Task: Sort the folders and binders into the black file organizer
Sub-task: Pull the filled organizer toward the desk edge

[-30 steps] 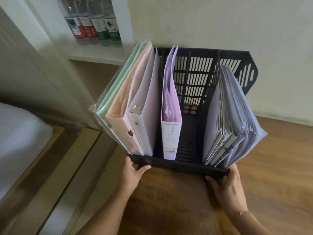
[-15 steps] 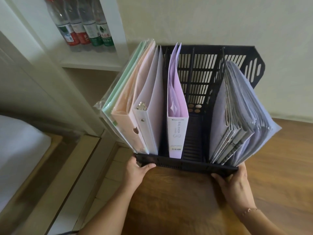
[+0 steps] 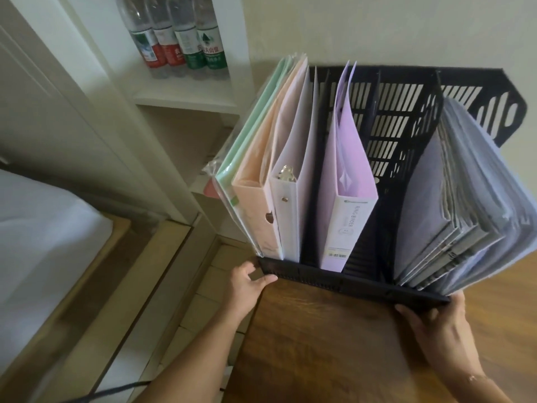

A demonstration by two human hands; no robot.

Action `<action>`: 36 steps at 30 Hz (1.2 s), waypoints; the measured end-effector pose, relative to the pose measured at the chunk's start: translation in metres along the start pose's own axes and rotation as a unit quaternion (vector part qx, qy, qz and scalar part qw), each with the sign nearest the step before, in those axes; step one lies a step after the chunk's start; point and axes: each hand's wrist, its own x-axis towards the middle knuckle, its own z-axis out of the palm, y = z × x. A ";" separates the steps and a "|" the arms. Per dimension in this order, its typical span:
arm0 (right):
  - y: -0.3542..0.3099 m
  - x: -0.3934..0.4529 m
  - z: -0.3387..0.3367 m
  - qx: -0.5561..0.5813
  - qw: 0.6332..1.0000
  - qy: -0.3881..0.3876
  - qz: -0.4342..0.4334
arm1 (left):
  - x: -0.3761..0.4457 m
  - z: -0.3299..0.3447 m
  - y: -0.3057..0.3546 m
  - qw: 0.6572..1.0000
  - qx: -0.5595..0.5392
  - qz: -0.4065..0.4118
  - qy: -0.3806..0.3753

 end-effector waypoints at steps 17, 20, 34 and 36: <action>0.000 -0.008 0.000 0.022 0.999 -0.013 -0.037 | -0.017 0.024 0.018 0.999 0.051 -0.004 0.017; 0.002 -0.004 0.001 0.009 0.998 -0.002 -0.061 | -0.016 0.023 0.018 0.999 0.035 0.011 0.025; -0.003 0.020 -0.014 -0.112 0.971 0.037 -0.207 | 0.001 0.027 0.026 0.996 0.086 -0.021 -0.011; 0.002 0.025 -0.020 -0.104 0.971 0.038 -0.213 | -0.001 0.025 0.030 0.997 0.072 -0.040 -0.008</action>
